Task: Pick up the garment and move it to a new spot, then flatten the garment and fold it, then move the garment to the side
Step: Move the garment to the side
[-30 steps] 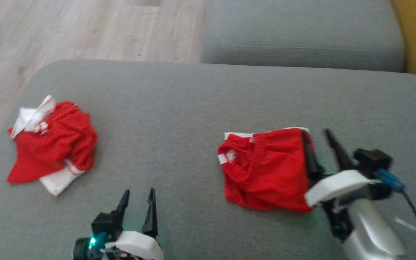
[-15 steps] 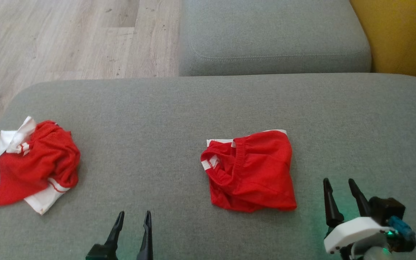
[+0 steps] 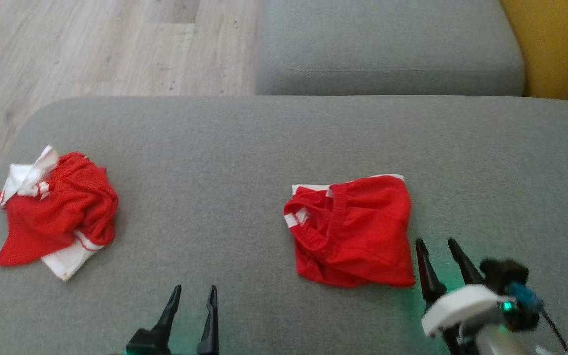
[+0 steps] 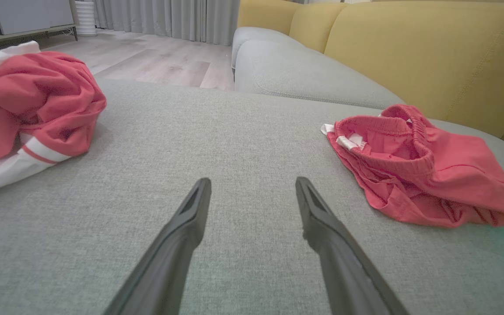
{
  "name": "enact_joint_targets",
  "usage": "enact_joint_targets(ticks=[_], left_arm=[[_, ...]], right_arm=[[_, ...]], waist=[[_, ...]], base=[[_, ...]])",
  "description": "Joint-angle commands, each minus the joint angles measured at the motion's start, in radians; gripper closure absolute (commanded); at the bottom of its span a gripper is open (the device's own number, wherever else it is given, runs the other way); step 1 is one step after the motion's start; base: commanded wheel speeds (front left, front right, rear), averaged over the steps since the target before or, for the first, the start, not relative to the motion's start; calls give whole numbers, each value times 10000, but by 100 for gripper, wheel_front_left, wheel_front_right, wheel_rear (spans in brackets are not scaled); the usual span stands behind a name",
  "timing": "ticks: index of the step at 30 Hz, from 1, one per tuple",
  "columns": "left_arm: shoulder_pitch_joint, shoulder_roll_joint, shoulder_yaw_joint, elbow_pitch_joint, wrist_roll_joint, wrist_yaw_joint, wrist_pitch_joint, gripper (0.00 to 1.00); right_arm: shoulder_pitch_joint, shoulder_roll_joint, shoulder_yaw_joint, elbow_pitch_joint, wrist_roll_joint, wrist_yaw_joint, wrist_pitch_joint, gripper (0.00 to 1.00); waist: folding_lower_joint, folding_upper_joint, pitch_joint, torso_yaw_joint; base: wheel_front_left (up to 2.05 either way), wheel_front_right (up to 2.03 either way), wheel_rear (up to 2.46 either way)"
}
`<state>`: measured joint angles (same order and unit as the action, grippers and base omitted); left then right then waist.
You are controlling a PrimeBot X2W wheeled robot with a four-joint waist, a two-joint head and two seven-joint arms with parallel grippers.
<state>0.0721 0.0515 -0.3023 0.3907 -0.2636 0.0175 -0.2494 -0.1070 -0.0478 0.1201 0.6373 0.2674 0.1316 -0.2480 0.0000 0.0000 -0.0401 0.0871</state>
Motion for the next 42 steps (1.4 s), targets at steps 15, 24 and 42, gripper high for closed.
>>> enact_joint_targets(ticks=[15, 24, 42], left_arm=[[-885, -12, -540, 117, -126, -112, -124, 0], [-969, -12, -892, 118, -292, -15, -124, 0], [-1893, -12, -1767, -840, -992, -336, -124, 0]], right_arm=[[-2477, -24, 455, 3537, 924, -9, 107, 29], [-2692, -104, -115, 3226, 453, -9, -130, 100], [-2343, -311, 47, 1837, -548, -9, -136, 100]], waist=[[0, 0, 937, 1225], [0, 0, 982, 796], [0, 0, 732, -4392]], base=[[0, 0, 0], [0, 0, 0], [0, 0, 0]])
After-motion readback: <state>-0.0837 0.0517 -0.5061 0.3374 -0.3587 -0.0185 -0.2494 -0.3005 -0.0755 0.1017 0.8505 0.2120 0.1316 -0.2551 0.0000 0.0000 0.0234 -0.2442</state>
